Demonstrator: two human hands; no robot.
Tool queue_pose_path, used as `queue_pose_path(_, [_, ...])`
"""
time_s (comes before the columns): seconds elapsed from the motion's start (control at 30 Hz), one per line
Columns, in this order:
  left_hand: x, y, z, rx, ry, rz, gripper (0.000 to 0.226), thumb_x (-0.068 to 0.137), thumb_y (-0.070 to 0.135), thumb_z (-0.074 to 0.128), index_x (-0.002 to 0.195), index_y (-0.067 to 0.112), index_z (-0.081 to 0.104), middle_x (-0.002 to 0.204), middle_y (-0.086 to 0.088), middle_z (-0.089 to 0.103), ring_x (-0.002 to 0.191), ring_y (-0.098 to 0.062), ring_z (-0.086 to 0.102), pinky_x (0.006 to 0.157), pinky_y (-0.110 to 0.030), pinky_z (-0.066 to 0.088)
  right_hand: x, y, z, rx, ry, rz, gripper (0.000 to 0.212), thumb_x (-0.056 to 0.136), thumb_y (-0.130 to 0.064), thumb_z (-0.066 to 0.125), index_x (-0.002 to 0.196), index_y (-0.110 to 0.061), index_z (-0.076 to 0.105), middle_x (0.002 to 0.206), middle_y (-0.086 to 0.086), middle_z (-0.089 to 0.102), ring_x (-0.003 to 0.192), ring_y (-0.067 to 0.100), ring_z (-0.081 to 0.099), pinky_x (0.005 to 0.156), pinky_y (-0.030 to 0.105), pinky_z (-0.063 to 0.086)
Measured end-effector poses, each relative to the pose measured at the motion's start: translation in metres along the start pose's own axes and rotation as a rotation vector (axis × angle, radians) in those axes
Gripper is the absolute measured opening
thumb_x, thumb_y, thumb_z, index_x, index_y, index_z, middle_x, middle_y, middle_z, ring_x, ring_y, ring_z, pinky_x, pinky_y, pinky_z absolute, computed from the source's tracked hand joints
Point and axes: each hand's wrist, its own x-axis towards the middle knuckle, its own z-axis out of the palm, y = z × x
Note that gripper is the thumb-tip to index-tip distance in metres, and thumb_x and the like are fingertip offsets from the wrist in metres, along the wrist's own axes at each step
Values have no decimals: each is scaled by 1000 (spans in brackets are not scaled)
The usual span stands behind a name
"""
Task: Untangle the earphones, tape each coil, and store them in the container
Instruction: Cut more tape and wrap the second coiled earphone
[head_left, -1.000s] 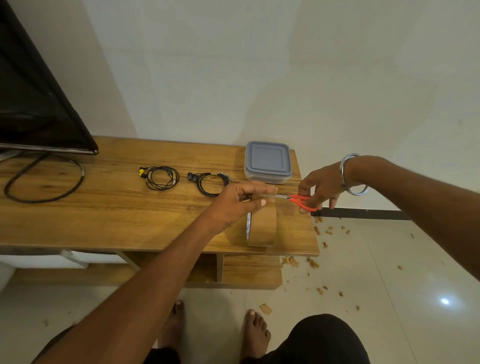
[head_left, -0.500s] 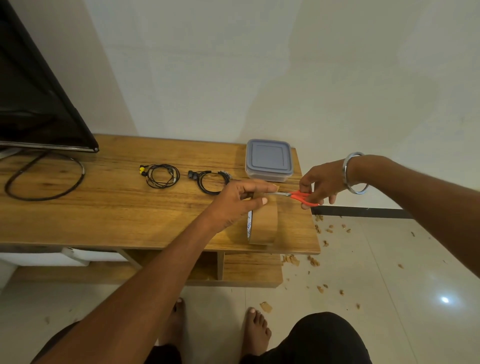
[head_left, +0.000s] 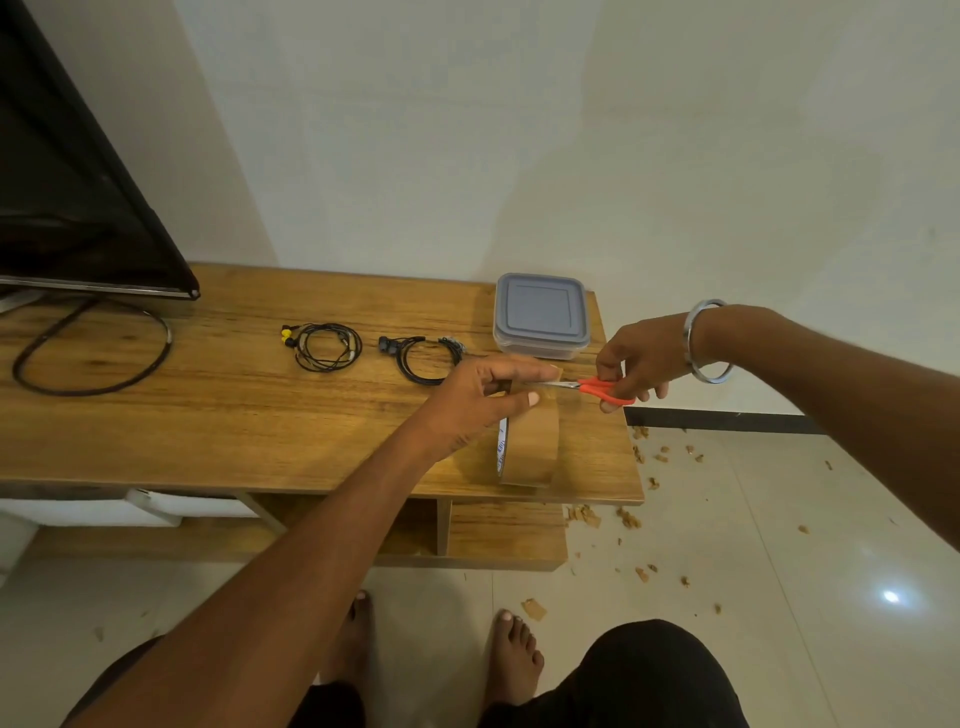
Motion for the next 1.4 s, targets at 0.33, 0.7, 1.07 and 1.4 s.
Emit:
queue_pose_path(0.33, [-1, 2, 0, -19, 0, -50, 33, 88, 2, 65, 117, 17, 69, 116, 12, 68, 115, -2, 59, 97, -20, 47, 3, -5, 1, 10, 22, -34, 24, 79, -45, 69, 85, -23, 60, 93, 9, 68, 75, 15, 61, 67, 24, 55])
queue_pose_path(0.7, [-1, 7, 1, -56, -19, -70, 42, 87, 0, 66, 118, 28, 66, 120, 20, 64, 117, -1, 57, 96, -23, 48, 7, -8, 4, 49, 28, -82, 20, 82, -41, 67, 81, -24, 58, 81, 2, 63, 71, 15, 59, 61, 23, 52])
queue_pose_path(1.07, [0, 6, 2, -165, 18, -143, 47, 87, -2, 65, 130, 15, 60, 129, 14, 58, 98, -7, 64, 84, -18, 52, 0, 24, 26, 93, 218, -44, 29, 77, -46, 69, 83, -18, 63, 93, -4, 58, 85, 17, 58, 76, 32, 50])
queue_pose_path(1.4, [2, 4, 9, -120, 123, -32, 44, 85, -5, 66, 125, 14, 63, 131, 5, 61, 89, -7, 66, 86, -20, 53, 33, 9, 82, 1, 218, 350, 41, 89, -48, 55, 102, -10, 65, 92, 5, 65, 76, 17, 56, 67, 24, 46])
